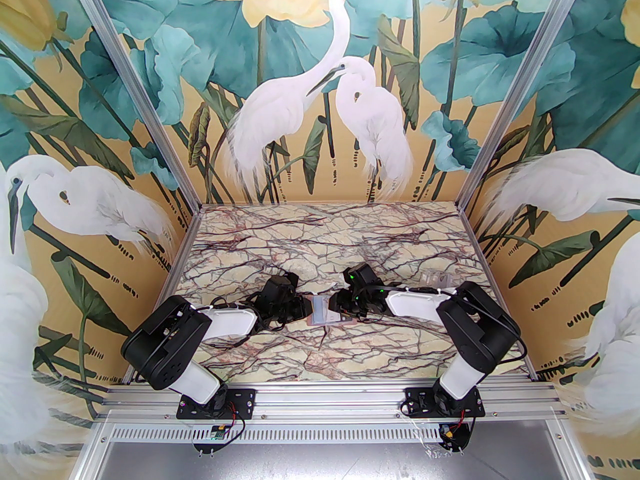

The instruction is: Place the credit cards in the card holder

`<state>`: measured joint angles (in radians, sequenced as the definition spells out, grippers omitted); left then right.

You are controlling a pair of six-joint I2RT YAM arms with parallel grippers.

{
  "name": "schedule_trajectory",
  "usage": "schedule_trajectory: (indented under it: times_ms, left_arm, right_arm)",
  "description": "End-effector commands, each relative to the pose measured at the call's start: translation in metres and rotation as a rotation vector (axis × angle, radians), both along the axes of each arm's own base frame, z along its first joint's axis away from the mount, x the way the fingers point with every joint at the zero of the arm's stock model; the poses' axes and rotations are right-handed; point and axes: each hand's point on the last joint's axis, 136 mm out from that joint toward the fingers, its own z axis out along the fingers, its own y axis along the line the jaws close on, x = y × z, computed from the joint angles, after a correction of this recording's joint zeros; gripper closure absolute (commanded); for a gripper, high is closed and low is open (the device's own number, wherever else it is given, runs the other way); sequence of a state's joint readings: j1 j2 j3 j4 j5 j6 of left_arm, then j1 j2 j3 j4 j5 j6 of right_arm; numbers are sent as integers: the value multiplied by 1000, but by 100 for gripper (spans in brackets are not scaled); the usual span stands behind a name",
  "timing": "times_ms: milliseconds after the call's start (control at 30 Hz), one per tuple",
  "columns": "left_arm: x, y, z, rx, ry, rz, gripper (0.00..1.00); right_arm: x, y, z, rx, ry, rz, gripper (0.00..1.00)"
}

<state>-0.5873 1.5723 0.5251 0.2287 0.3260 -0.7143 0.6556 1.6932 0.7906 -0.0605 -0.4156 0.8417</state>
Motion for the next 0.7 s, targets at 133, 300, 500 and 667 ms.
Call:
schedule_trajectory:
  times_ms: [133,300,500,667]
  left_arm:
    - [-12,14,-25,69,65,19,80]
    - [-13,14,-25,70,66,19,80]
    - [-13,14,-26,69,67,19,80]
    - [-12,13,-25,69,66,18,80]
  right_arm:
    - [-1,10,-6,-13,9,30,58]
    - [-2,14,-7,-12,11,38,58]
    - [-3,19,-6,-15,11,56,58]
    - [-3,19,-5,-20,11,57,58]
